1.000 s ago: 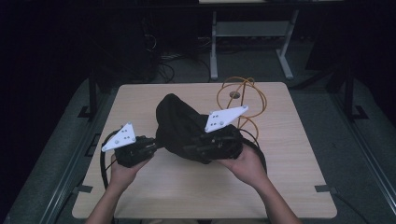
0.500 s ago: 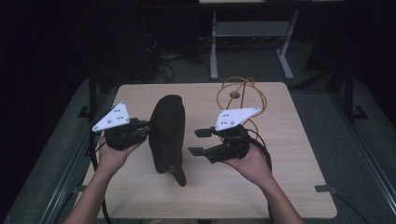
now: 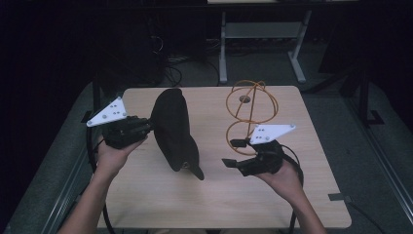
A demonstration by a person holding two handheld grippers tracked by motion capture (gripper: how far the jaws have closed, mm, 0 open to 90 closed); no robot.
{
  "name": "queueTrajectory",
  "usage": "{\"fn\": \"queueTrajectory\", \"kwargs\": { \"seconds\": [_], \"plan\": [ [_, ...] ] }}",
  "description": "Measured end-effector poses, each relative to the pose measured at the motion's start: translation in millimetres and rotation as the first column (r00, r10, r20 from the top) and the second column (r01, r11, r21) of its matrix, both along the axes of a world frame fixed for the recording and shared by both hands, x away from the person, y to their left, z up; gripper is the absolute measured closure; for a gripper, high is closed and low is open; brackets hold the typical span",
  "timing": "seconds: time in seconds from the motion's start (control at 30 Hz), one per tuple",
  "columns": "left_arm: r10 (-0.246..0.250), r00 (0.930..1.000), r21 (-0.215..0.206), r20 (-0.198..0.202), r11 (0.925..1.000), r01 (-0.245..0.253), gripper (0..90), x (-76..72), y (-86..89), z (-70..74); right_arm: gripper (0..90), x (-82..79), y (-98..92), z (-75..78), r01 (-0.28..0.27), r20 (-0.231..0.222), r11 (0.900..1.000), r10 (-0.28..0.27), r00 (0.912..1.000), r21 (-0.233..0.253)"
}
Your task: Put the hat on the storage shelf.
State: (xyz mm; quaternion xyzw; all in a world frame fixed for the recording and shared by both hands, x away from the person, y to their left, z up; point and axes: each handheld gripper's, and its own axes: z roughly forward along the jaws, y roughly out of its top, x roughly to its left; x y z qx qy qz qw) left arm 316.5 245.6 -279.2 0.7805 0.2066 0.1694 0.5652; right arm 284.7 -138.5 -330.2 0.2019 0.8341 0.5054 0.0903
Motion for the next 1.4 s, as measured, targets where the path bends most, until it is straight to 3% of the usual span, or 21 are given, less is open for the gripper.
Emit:
{"fn": "queueTrajectory", "kwargs": {
  "seconds": [0.13,0.53,0.73,0.87,1.03,1.13,1.27,1.4],
  "plan": [
    [0.002,0.9997,-0.011,-0.022,0.9999,-0.003,86.2,7.0,0.5,4.0,32.0,0.7,-21.9,-13.2,0.047,-0.015,0.999,-0.047,0.9988,-0.003],
    [-0.007,0.9989,-0.016,-0.047,0.9998,0.006,86.2,21.5,-4.3,12.0,28.8,-2.9,-58.6,-40.8,0.133,-0.048,0.991,-0.133,0.9900,-0.004],
    [-0.005,0.9985,-0.033,-0.055,0.9995,0.003,86.2,29.3,-5.2,18.9,26.9,-7.6,-77.5,-60.8,0.171,-0.084,0.985,-0.171,0.9817,-0.007],
    [-0.006,0.9979,-0.041,-0.064,0.9992,0.003,86.3,34.6,-5.6,21.7,26.9,-8.8,-84.8,-65.2,0.190,-0.092,0.982,-0.191,0.9774,-0.022],
    [-0.009,0.9974,-0.035,-0.071,0.9994,0.006,86.2,39.6,-7.5,25.5,25.0,-8.6,-98.8,-73.9,0.212,-0.112,0.977,-0.214,0.9704,-0.031],
    [-0.007,0.9970,-0.023,-0.076,0.9997,0.006,86.2,44.6,-9.2,30.7,23.2,-7.9,-106.5,-86.8,0.238,-0.133,0.970,-0.243,0.9608,-0.056],
    [-0.008,0.9971,-0.015,-0.076,0.9999,0.007,86.2,49.1,-11.1,36.1,23.1,-8.4,-111.9,-94.9,0.241,-0.146,0.967,-0.251,0.9570,-0.083],
    [-0.008,0.9971,-0.008,-0.076,0.9999,0.007,86.2,55.4,-13.9,43.5,23.2,-8.0,-117.4,-96.4,0.255,-0.150,0.964,-0.263,0.9529,-0.073]
  ]
}}
